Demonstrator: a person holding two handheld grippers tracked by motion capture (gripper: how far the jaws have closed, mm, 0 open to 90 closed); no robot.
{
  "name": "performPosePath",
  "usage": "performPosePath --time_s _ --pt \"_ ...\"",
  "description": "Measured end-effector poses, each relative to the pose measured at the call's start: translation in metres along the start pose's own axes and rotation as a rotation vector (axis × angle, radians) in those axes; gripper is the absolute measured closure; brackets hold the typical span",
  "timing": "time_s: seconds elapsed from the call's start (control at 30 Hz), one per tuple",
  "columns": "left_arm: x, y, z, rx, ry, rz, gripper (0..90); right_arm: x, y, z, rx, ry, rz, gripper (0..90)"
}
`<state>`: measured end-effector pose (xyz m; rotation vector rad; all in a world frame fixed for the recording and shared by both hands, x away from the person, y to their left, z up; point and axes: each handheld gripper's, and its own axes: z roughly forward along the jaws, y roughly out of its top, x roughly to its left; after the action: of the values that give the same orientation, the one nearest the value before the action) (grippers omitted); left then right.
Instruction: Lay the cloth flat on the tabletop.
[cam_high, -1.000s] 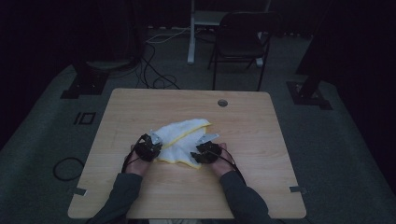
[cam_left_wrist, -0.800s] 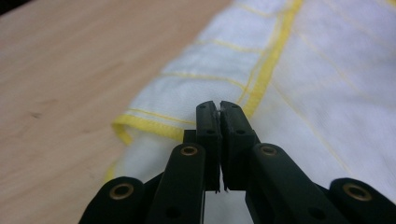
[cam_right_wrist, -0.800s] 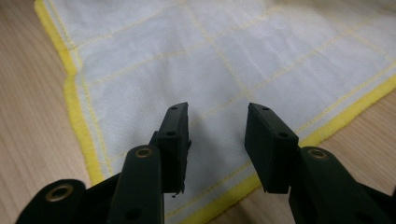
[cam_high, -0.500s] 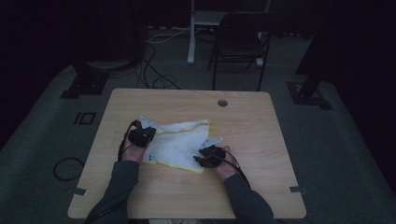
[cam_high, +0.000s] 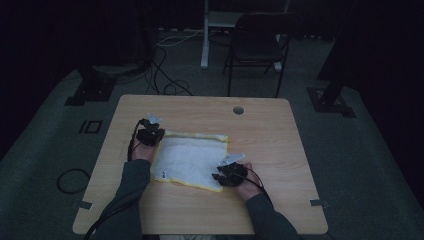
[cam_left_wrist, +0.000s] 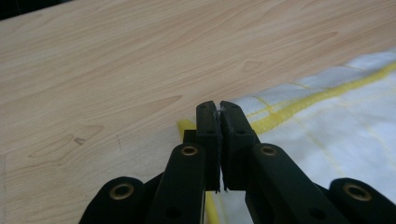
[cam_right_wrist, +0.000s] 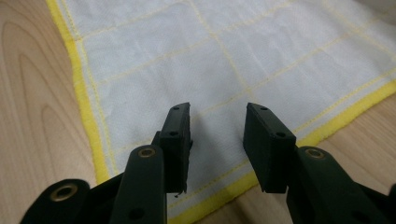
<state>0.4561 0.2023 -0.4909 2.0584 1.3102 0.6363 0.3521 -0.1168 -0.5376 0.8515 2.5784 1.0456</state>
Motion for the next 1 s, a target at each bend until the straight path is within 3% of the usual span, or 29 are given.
performPosePath --time_s 0.13,0.23,0.3,0.53,0.7,0.73,1.0 --pt "0.006 0.001 0.007 0.008 0.006 -0.031 86.9 0.001 -0.003 -0.003 0.004 0.002 0.000 61.5" --pt "0.010 0.001 0.007 -0.008 0.017 -0.062 77.4 0.002 -0.004 -0.005 0.009 0.003 -0.002 61.5" --pt "0.013 0.001 0.006 -0.017 0.027 -0.078 76.0 0.002 -0.004 -0.005 0.010 0.003 -0.003 61.5" --pt "0.020 -0.003 -0.002 -0.031 0.037 -0.091 69.9 0.001 -0.002 -0.004 0.004 -0.007 -0.003 62.8" --pt "0.020 -0.011 -0.006 -0.033 0.024 -0.101 70.0 -0.006 0.004 -0.004 -0.037 -0.045 0.035 67.4" --pt "0.019 -0.013 -0.006 -0.033 0.020 -0.102 69.9 -0.011 0.008 -0.002 -0.050 -0.057 0.049 71.6" --pt "0.016 -0.015 0.003 -0.007 -0.007 -0.104 70.0 -0.030 0.029 0.017 -0.054 -0.097 0.080 74.4"
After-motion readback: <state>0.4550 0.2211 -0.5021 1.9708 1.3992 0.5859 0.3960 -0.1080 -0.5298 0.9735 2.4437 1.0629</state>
